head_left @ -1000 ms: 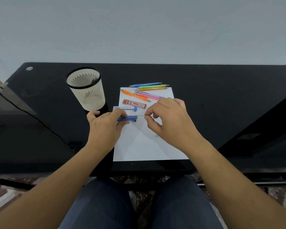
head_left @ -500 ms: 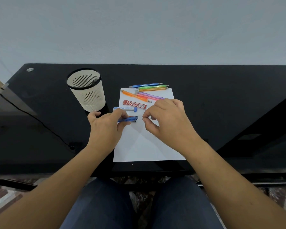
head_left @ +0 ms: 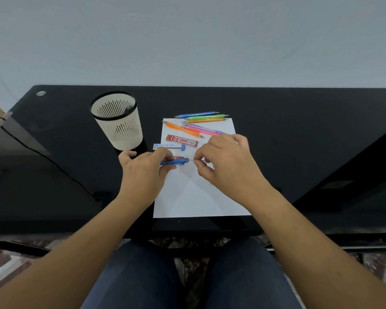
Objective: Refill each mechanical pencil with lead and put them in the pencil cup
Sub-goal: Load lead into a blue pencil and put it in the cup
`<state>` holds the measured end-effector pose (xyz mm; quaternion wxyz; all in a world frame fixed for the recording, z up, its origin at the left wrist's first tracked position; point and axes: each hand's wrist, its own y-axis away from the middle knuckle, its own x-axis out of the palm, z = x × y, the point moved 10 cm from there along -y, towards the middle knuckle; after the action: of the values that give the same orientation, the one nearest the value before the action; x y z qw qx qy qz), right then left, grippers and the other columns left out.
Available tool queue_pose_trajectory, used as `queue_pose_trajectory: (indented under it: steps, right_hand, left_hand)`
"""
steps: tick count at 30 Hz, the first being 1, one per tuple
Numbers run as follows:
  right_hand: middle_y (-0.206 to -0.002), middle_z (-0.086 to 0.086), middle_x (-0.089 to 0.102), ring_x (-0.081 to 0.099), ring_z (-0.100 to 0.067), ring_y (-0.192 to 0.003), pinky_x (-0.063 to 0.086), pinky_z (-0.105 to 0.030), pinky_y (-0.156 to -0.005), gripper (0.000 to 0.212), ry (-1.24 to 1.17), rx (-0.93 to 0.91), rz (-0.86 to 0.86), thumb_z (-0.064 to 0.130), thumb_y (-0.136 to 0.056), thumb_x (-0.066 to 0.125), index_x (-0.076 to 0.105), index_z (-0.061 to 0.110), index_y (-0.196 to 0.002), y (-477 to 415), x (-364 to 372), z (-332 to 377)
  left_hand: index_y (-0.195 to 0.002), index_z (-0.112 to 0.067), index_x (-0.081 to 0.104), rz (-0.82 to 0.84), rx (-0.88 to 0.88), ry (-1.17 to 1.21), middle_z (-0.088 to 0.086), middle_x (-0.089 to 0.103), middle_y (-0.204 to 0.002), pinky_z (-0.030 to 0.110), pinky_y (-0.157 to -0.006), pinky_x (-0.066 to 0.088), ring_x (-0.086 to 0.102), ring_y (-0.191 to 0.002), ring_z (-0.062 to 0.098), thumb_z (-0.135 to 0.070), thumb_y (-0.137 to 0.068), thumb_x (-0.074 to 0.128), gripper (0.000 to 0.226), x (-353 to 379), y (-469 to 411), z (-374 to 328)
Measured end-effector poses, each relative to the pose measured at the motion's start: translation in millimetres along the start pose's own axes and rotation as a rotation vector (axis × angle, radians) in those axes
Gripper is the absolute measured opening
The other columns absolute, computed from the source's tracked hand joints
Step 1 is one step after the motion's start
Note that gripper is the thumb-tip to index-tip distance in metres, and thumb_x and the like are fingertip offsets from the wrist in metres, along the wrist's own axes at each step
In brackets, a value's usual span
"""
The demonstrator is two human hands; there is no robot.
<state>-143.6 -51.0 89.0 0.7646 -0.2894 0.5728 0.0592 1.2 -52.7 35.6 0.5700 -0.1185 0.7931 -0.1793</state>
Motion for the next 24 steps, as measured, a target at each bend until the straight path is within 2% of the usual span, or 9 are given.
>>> queue_pose_trajectory:
  steps: [6,11,16,21,24]
  right_hand:
    - [-0.107,0.005,0.065,0.053,-0.014,-0.107,0.027,-0.039,-0.105,0.02,0.044,0.009,0.104,0.036,-0.094,0.052,0.067,0.025,-0.101,0,9,-1]
    - [-0.115,0.006,0.063,0.051,-0.014,-0.112,0.023,-0.039,-0.107,0.024,0.037,0.034,0.146,0.04,-0.094,0.051,0.064,0.027,-0.11,1,15,-4]
    - [-0.135,0.012,0.05,0.041,-0.012,-0.126,0.02,-0.04,-0.11,0.053,0.047,0.121,0.237,0.057,-0.087,0.054,0.042,0.036,-0.134,4,22,-16]
    - [-0.137,0.008,0.047,0.042,-0.012,-0.125,0.026,-0.037,-0.107,0.049,0.11,0.218,0.157,0.048,-0.091,0.052,0.043,0.031,-0.136,6,14,-30]
    - [-0.141,0.006,0.045,0.044,-0.014,-0.124,0.029,-0.037,-0.106,0.049,0.131,0.286,0.177,0.04,-0.095,0.046,0.037,0.026,-0.141,8,19,-37]
  left_hand:
    - [-0.097,-0.021,0.067,0.006,0.032,-0.048,0.0,0.073,-0.089,0.046,-0.093,0.026,0.066,-0.081,0.021,-0.023,-0.082,0.075,0.016,-1,0,-6]
    - [-0.096,-0.021,0.069,0.008,0.031,-0.058,0.0,0.073,-0.086,0.046,-0.092,0.026,0.066,-0.08,0.021,-0.024,-0.081,0.076,0.017,-1,0,-7]
    - [-0.098,-0.022,0.069,-0.001,0.03,-0.078,-0.002,0.071,-0.08,0.04,-0.093,0.02,0.065,-0.076,0.02,-0.025,-0.083,0.073,0.015,-2,0,-4]
    - [-0.099,-0.022,0.066,-0.008,0.001,-0.106,-0.003,0.069,-0.075,0.039,-0.09,0.021,0.062,-0.069,0.019,-0.029,-0.086,0.071,0.016,-2,-1,0]
    - [-0.102,-0.023,0.064,0.015,-0.023,-0.121,-0.003,0.069,-0.077,0.036,-0.087,0.02,0.06,-0.07,0.018,-0.032,-0.088,0.067,0.017,0,-1,2]
